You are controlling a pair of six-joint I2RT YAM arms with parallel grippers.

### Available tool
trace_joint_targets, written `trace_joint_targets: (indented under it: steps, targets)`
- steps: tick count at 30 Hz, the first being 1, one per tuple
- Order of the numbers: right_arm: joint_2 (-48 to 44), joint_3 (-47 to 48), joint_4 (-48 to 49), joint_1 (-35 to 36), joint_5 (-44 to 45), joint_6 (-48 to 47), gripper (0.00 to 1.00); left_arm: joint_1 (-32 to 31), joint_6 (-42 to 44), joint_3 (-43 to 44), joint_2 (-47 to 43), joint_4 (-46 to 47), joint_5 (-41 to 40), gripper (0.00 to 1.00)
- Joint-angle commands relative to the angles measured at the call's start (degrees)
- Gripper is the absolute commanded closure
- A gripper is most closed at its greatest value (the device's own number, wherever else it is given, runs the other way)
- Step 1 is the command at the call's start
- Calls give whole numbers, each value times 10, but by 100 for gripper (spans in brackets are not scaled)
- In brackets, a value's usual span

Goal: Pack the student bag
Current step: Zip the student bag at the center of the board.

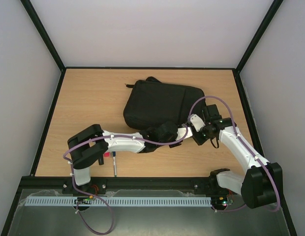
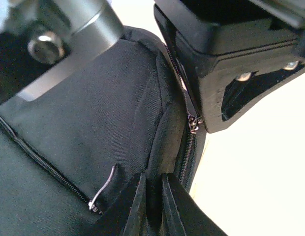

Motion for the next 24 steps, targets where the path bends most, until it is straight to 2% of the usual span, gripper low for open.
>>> trace_joint_targets:
  steps: [1, 5, 12, 16, 21, 24]
  targets:
    - [-10, 5, -39, -2, 21, -3, 99, 1, -5, 7, 9, 1, 1, 91]
    - [-19, 4, -48, -7, 48, -18, 99, 4, -6, -5, 2, -7, -7, 97]
    - [-24, -6, -57, -48, 76, -60, 99, 12, -21, -54, -38, -10, -1, 98]
    - [-12, 3, -52, -65, 78, -68, 99, 9, -41, -79, -76, -44, -7, 98]
    - [3, 40, -61, -63, 7, -40, 99, 8, -76, -154, -155, -64, -52, 98]
    - [9, 43, -53, -34, -11, -25, 99, 11, -107, -202, -205, -81, -99, 98]
